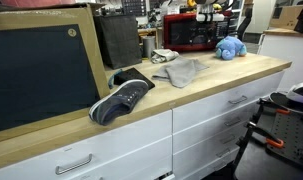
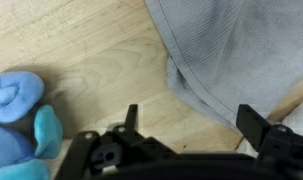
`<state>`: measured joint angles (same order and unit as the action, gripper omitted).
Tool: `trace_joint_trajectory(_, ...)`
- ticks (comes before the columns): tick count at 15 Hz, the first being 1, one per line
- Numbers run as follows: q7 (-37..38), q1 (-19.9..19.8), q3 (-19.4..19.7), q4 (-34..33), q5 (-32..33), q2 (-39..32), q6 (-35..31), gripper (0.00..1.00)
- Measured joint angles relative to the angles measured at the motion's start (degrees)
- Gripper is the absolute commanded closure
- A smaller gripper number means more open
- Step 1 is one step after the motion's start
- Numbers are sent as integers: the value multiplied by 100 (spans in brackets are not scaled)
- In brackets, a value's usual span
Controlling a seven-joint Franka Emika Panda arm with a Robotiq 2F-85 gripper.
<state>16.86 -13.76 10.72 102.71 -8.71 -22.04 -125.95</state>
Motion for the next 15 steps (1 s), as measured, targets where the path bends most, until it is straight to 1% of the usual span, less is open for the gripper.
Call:
trace_joint_trajectory(4,-461,-47,-24,207,-471,127,0,0)
trace_joint_trajectory(10,-1470,-317,-28,541,-997,155,-15,0)
trace_joint_trajectory(15,-2208,-377,-150,904,-1421,148,-369,0)
